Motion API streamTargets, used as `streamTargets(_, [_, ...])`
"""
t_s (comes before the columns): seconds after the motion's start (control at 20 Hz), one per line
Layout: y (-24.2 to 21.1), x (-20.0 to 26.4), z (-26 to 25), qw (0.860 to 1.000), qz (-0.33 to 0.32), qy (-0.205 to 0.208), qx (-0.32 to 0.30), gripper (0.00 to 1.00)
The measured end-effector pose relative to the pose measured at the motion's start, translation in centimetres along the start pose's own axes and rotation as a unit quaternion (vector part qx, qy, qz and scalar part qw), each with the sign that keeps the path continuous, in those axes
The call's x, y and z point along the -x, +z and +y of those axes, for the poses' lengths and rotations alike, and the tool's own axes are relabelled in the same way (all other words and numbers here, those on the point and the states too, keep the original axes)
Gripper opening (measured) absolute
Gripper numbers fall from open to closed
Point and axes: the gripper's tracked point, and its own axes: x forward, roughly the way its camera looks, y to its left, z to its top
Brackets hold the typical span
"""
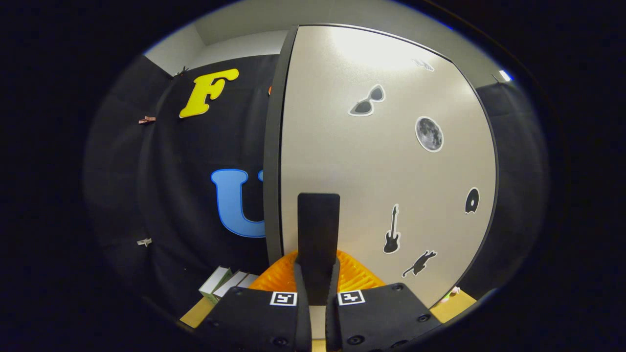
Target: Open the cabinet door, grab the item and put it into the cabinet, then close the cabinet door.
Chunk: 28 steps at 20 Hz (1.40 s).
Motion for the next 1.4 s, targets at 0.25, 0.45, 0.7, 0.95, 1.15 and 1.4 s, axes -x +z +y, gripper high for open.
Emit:
streamTargets(0.25, [0.1,1.4,0.0,1.000,-0.001,0.013,0.000,0.15])
streamTargets(0.45, [0.3,3.1,-0.2,1.000,-0.007,0.028,-0.011,0.15])
streamTargets(0.7, [0.9,5.4,-0.6,0.999,-0.010,0.040,-0.009,0.15])
streamTargets(0.95, [1.5,8.1,-1.5,0.998,-0.013,0.063,-0.009,0.15])
streamTargets(1.15, [1.6,9.6,-2.4,0.993,-0.010,0.119,-0.006,0.15])
streamTargets(1.4, [1.7,11.7,-4.2,0.982,-0.011,0.188,-0.020,0.15])
